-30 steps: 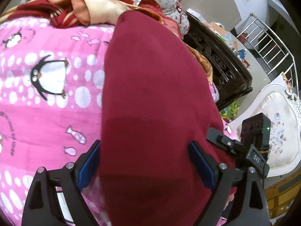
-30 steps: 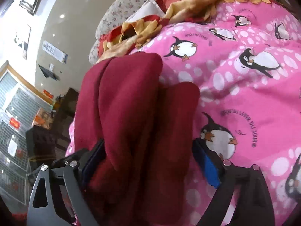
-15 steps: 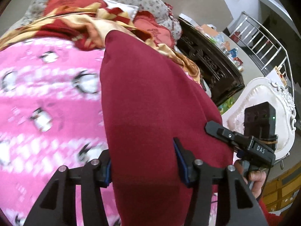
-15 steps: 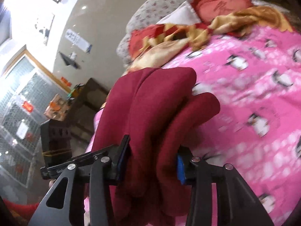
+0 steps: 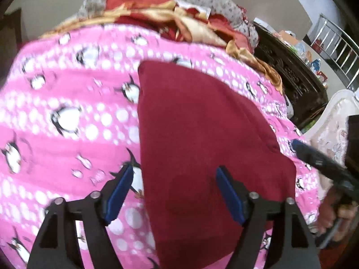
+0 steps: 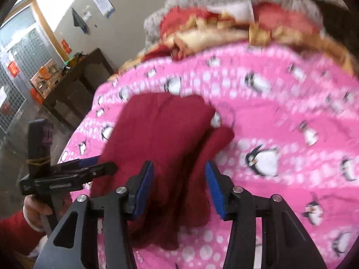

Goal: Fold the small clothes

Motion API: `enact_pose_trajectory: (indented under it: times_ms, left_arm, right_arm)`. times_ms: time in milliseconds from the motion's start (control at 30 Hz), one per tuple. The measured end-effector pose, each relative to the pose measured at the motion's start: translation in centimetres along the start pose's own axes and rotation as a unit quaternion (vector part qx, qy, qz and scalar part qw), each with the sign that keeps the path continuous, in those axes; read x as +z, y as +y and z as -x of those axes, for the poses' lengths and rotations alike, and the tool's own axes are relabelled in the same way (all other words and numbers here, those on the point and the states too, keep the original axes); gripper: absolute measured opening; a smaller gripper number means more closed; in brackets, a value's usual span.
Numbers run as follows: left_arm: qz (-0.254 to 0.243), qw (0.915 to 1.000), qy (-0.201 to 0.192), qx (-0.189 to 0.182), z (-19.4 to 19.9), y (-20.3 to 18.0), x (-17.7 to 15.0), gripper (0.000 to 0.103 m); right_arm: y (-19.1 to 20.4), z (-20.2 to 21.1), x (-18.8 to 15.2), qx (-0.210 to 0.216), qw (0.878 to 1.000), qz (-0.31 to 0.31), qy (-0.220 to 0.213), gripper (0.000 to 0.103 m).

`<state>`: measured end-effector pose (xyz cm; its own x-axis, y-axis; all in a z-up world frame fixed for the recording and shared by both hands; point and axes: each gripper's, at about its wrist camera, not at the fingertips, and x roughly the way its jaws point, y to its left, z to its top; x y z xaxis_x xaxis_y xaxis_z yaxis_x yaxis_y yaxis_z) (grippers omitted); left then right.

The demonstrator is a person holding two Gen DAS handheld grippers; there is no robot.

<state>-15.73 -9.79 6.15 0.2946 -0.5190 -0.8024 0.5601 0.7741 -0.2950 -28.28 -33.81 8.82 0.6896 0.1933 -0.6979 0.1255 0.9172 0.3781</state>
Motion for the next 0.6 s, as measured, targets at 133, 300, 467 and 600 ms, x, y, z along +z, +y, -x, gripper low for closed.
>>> enact_pose_trajectory:
  times_ms: [133, 300, 467, 600]
  left_arm:
    - [-0.019, 0.9993, -0.025, 0.019, 1.2, -0.6, -0.2, 0.085]
    - [-0.035, 0.9975, -0.043, 0.045, 1.7, -1.7, -1.0, 0.085]
    - [-0.049, 0.9946, -0.063, 0.067, 2.1, -2.7, -1.0, 0.085]
    - [-0.056, 0.9914, -0.086, 0.082, 3.2, -3.3, -1.1, 0.085]
  right_arm:
    - [3.9, 2.0, -0.4, 0.031, 0.997, 0.067, -0.010, 0.049]
    - [5.7, -1.2, -3.6, -0.016, 0.992, 0.111, 0.052, 0.033]
    - [3.7, -2.8, -5.8, -0.060, 0.992, 0.089, 0.068, 0.026]
    - [4.7, -0.2, -4.7, -0.060, 0.995, 0.078, 0.036, 0.032]
